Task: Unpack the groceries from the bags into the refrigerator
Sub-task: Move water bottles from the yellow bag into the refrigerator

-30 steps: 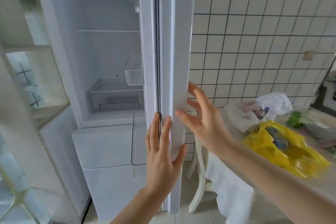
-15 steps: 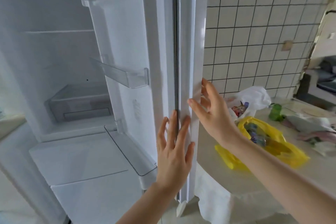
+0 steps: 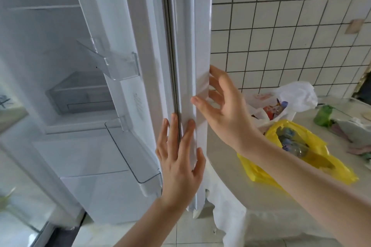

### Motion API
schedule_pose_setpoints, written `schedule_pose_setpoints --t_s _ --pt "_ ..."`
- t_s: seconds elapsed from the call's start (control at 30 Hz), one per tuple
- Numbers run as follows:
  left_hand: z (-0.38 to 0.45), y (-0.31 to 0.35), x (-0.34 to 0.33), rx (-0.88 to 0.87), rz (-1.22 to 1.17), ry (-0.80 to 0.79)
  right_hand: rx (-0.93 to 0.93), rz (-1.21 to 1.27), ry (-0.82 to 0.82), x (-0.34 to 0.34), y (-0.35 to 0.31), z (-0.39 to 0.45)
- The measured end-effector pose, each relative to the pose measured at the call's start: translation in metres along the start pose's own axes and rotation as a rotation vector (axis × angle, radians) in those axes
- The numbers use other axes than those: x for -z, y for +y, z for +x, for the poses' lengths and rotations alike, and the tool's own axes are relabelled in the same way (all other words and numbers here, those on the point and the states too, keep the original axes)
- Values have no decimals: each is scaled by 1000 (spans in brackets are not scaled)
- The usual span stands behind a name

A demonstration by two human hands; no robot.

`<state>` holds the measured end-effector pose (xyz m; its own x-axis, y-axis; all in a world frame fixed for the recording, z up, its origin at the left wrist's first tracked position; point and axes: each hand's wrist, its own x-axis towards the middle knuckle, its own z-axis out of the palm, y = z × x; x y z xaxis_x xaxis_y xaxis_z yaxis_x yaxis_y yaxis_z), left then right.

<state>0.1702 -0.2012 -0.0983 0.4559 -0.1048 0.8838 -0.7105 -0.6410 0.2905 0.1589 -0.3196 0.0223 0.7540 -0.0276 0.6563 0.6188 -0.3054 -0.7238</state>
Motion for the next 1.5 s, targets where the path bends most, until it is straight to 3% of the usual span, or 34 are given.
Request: schedule_pose_setpoints --t_s 0.23,0.47,0.6,0.87,1.1,1.27,1.33,1.5 --pt "-6 18 7 101 68 -27 -59 96 -147 16 -1 -1" --pt "-9 55 5 250 195 168 -185 65 -240 75 30 -44" --pt "-33 86 -17 223 165 155 -286 39 -239 122 63 -82" --pt "-86 136 -102 333 4 -206 -506 -87 -155 215 138 -151" --pt "-95 141 -188 311 -75 -476 -621 -184 -128 271 199 -174" --pt "-94 132 -268 415 -162 -846 -677 -348 -144 294 258 -183" --pt "-93 128 -299 330 -184 -909 -750 -390 -163 301 285 -185" --pt "-85 124 -363 -119 -98 -1029 -862 -545 -245 319 334 -177"
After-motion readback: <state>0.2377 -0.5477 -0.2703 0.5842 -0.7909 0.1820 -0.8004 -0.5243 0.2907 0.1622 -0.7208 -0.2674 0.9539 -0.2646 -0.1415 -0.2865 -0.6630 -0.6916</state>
